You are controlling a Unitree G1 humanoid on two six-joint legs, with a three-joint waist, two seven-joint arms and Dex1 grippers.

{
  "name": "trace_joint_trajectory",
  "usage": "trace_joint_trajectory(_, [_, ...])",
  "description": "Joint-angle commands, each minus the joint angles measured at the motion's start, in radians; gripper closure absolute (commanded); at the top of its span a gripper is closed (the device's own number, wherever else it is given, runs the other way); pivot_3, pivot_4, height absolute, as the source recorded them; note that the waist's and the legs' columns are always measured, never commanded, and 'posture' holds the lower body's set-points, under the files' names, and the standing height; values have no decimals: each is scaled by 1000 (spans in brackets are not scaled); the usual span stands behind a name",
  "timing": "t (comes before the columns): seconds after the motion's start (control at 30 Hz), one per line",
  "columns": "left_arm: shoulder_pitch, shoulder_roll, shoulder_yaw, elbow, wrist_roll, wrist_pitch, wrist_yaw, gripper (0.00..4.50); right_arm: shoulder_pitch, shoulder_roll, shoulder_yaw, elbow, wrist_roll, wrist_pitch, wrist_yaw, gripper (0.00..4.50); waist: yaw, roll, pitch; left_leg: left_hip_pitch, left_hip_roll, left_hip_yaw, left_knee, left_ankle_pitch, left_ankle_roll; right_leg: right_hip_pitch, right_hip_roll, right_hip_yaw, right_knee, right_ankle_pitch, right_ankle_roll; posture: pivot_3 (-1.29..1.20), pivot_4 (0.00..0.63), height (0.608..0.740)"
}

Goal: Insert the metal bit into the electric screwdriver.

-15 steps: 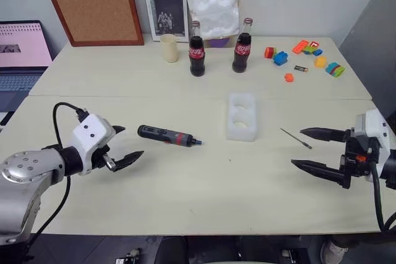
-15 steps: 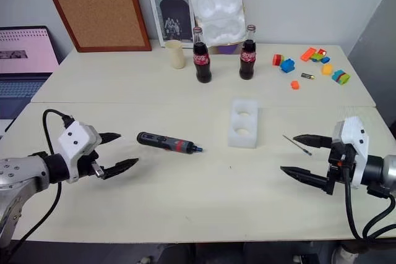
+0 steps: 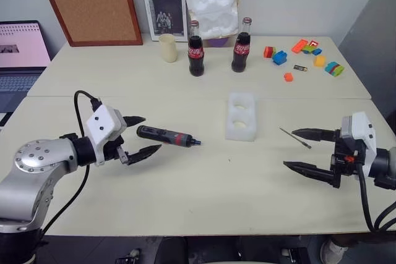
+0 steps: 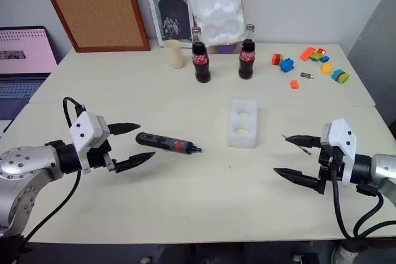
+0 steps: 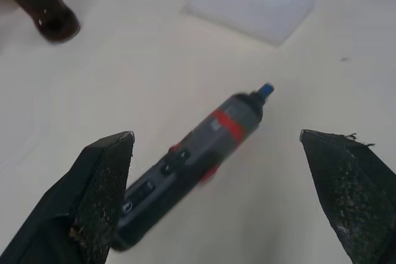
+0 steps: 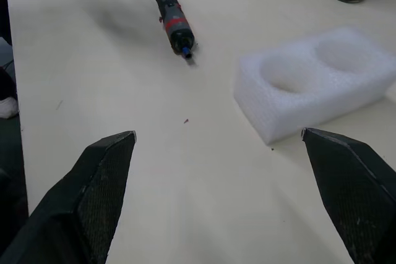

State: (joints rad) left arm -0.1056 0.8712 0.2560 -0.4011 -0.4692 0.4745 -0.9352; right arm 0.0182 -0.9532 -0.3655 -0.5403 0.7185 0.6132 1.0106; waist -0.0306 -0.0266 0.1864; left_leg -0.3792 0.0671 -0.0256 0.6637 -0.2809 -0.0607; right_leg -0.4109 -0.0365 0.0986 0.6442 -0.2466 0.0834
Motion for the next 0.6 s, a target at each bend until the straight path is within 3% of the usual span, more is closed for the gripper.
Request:
trace_joint_trajectory(0.03, [-16,4,10,-37,-23,-26,-17,26,-15,-3,-16,8,2,-19,4,0,0,0,0,0,0,0,0,0,0,0,0,0,0,0,0,0,150,740])
trace_joint_trajectory(0.17, [16,39,-7,-27,39,-79,-49,26,-33,-10,2,23,-18,-40,12,0,-1,0,0,0,0,0,0,0,0,0,0,0,0,1,-1,0,150,740])
trace_joint_trajectory(0.6, [15,90,-60,-11,44,-110,-163,26,-50,-41,-31,-16,-8,-20,4,0,-1,0,0,0,0,0,0,0,0,0,0,0,0,0,-1,0,150,740])
